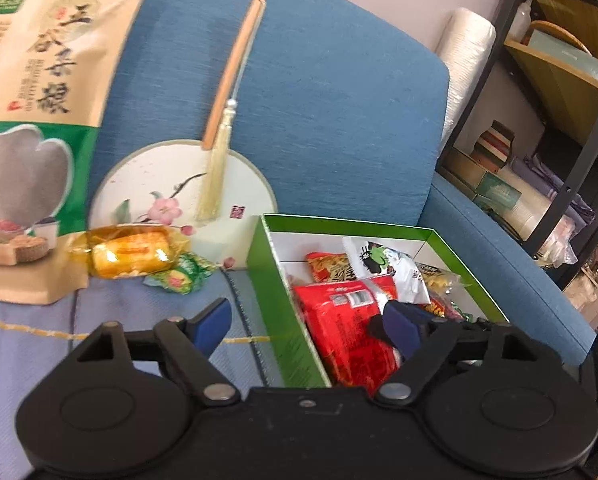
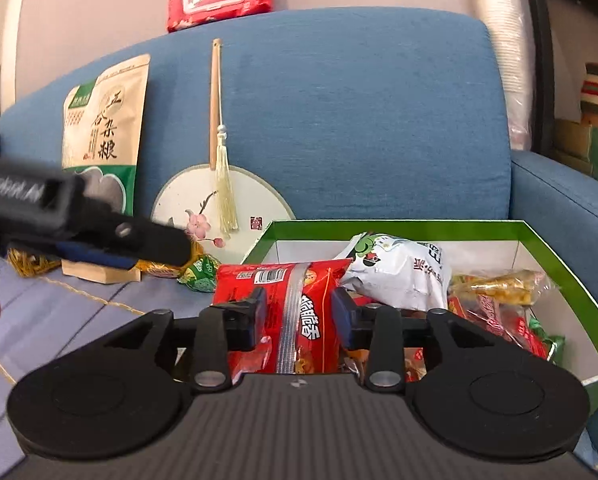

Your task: Organize snacks

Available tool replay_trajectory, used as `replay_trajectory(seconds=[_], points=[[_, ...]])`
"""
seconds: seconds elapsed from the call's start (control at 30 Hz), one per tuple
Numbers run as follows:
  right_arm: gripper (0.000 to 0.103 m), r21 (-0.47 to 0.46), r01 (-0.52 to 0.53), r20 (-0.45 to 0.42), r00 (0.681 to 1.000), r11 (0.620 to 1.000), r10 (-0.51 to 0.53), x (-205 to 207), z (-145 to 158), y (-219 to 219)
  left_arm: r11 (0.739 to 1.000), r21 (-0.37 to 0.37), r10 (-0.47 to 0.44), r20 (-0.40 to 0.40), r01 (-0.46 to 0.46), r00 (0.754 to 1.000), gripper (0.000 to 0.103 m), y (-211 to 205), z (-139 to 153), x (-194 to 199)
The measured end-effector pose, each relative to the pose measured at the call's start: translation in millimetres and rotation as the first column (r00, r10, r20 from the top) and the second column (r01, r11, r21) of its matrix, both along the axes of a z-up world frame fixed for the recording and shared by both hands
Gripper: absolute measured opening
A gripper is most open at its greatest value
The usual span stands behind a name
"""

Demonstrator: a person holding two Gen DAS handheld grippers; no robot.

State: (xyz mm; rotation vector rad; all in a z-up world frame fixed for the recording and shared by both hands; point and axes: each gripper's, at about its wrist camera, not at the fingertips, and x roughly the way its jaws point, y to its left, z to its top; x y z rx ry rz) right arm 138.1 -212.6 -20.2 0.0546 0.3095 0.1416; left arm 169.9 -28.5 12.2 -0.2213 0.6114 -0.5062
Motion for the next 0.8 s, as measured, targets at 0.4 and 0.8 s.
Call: replay_trajectory(seconds=[0.4,0.8], points=[[0.076,-0.055,-0.307,-0.052,0.951,0.950,0.305,-38,-1,59,0.990,0.106,0.092,-0.007,-0.091,0.996,0.103,67,-18,-40],[0.074,-0.525,-0.257,-0.033,0.959,0.811,0.283,-42,-52,124,0.991,0.082,0.110,-0.031,-0.107,0.993,0.103,53,-34,24]])
